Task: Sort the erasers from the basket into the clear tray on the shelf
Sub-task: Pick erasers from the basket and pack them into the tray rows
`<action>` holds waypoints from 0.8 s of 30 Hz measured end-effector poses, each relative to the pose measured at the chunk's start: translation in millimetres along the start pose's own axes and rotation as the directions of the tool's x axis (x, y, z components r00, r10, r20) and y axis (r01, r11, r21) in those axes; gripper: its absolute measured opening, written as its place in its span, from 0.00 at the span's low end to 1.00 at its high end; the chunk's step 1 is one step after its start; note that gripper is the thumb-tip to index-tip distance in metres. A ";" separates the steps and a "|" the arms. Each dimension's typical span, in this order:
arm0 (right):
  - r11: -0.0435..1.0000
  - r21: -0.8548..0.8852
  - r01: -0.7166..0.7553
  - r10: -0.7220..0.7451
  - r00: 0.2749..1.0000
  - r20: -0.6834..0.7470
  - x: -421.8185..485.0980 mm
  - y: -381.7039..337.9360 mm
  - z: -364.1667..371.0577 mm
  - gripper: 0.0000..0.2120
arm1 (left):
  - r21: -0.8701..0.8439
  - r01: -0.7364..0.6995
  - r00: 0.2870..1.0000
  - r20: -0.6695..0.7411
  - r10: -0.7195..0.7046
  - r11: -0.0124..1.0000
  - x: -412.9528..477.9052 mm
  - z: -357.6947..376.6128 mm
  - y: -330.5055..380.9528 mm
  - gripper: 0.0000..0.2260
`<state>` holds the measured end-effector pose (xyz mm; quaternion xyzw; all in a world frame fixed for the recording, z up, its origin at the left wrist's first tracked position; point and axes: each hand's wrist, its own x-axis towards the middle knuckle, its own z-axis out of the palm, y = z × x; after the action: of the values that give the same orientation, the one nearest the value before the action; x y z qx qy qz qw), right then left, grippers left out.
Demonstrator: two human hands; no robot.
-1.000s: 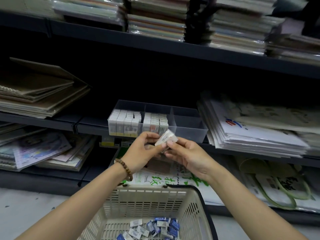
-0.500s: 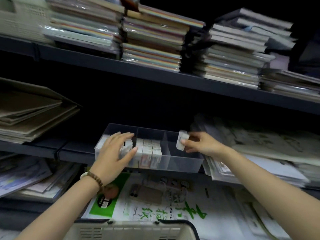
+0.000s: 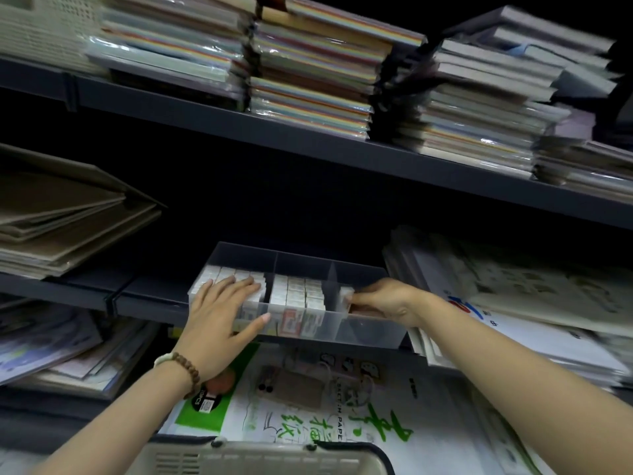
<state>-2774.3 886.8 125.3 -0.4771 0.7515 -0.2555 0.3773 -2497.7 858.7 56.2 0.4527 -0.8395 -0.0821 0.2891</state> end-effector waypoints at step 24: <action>0.894 0.385 0.227 -0.240 0.971 -0.016 -67.1 2.8 8.0 0.14 | -0.251 -0.100 0.992 -0.101 0.077 0.963 -31.1 -14.0 18.8 0.24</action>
<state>-2751.9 948.8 140.3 -0.4844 0.6180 -0.4337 0.4420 -2490.1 896.4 62.4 0.3768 -0.8274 -0.1563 0.3860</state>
